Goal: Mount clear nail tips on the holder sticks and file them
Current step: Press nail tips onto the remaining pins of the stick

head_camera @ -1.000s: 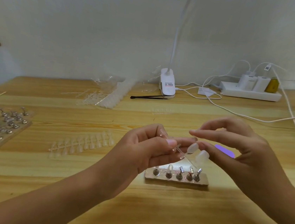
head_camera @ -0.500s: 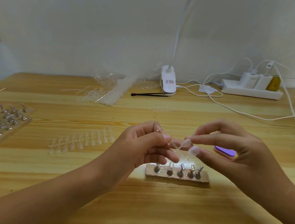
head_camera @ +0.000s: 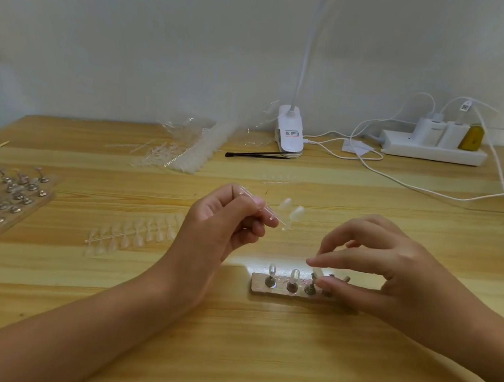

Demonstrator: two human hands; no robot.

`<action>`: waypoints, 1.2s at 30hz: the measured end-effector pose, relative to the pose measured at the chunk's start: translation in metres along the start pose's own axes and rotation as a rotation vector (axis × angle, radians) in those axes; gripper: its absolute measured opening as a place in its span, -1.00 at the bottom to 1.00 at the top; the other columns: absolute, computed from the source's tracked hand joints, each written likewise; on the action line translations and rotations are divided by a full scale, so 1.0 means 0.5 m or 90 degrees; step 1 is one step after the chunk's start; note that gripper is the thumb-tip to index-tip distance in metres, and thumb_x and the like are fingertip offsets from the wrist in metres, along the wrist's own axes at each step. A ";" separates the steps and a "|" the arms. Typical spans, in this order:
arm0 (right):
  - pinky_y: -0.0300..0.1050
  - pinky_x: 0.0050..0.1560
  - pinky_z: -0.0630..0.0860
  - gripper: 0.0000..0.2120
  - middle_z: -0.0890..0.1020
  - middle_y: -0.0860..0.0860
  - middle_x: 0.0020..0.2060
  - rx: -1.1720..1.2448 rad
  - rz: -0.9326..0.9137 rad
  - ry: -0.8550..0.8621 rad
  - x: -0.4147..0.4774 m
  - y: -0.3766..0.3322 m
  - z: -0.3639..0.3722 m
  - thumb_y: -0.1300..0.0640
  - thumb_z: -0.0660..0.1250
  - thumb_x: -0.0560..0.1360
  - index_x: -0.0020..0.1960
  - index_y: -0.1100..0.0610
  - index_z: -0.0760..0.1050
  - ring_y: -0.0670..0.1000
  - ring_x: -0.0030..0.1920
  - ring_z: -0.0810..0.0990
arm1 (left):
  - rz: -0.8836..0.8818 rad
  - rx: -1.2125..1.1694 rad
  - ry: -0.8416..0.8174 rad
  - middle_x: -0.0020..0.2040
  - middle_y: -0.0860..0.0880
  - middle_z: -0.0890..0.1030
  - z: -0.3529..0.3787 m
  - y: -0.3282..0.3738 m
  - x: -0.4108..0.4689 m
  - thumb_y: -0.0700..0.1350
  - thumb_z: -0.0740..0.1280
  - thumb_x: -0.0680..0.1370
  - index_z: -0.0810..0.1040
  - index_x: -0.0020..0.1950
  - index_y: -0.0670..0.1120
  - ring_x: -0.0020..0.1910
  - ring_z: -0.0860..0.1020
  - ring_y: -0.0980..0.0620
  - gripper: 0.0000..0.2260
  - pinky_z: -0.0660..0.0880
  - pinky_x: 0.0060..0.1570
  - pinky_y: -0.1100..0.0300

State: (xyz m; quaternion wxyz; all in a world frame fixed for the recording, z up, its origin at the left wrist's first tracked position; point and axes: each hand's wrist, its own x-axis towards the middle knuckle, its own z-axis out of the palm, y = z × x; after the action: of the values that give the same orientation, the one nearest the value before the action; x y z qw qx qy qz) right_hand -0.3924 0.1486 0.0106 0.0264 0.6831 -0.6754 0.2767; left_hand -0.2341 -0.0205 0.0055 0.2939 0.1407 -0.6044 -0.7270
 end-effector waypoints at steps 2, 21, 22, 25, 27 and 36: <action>-0.19 -0.03 0.47 -0.71 0.60 -0.16 -0.06 -0.015 -0.009 -0.005 -0.001 0.000 0.001 -0.15 0.30 0.50 0.02 -0.03 0.70 -0.18 0.05 0.45 | 0.001 0.008 -0.007 -0.26 -0.03 0.66 0.001 -0.001 -0.001 -0.11 0.35 0.46 0.59 -0.37 0.08 -0.31 0.54 0.13 -0.79 0.52 -0.24 0.33; -0.30 0.20 0.38 -0.73 0.53 -0.32 0.08 0.108 0.065 -0.026 -0.002 0.010 0.004 -0.26 0.34 0.44 0.09 -0.22 0.60 -0.16 0.26 0.45 | 0.049 0.107 -0.064 -0.25 -0.03 0.64 0.013 -0.005 -0.015 -0.08 0.33 0.53 0.59 -0.22 0.03 -0.28 0.54 0.10 -0.87 0.49 -0.20 0.30; -0.29 0.18 0.41 -0.76 0.54 -0.33 0.08 0.128 0.084 -0.001 0.000 0.009 -0.003 -0.26 0.34 0.44 0.07 -0.24 0.59 -0.16 0.25 0.47 | 0.052 0.112 -0.067 -0.26 -0.03 0.64 0.013 -0.005 -0.016 -0.08 0.33 0.52 0.60 -0.21 0.04 -0.28 0.54 0.10 -0.88 0.49 -0.20 0.30; -0.22 0.11 0.47 -0.79 0.60 -0.27 0.05 0.171 0.128 0.117 0.008 0.000 -0.019 -0.22 0.27 0.46 0.00 -0.20 0.59 -0.12 0.18 0.54 | 0.063 0.154 -0.069 -0.28 -0.02 0.65 0.015 -0.005 -0.019 -0.08 0.35 0.52 0.63 -0.20 0.00 -0.30 0.55 0.11 -0.88 0.49 -0.24 0.31; -0.18 0.12 0.47 -0.79 0.61 -0.23 0.03 0.174 0.118 0.165 0.010 -0.012 -0.020 -0.18 0.24 0.47 -0.02 -0.15 0.59 -0.09 0.17 0.56 | 0.081 0.205 -0.078 -0.30 -0.01 0.66 0.017 -0.007 -0.024 -0.07 0.34 0.53 0.67 -0.19 -0.04 -0.32 0.56 0.13 -0.84 0.47 -0.28 0.34; -0.29 0.20 0.35 -0.80 0.51 -0.25 0.08 0.077 0.099 0.185 0.008 -0.040 0.001 -0.20 0.32 0.44 -0.09 -0.09 0.54 -0.10 0.23 0.46 | 0.126 0.294 -0.097 -0.34 0.03 0.67 0.033 -0.001 -0.047 -0.07 0.33 0.55 0.69 -0.19 -0.05 -0.37 0.54 0.18 -0.81 0.46 -0.32 0.31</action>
State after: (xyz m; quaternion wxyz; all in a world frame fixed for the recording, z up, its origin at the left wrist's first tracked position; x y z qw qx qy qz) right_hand -0.3735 0.1467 0.0185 0.0611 0.5818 -0.6976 0.4136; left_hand -0.2251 0.0065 0.0052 0.2771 0.0890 -0.7857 -0.5459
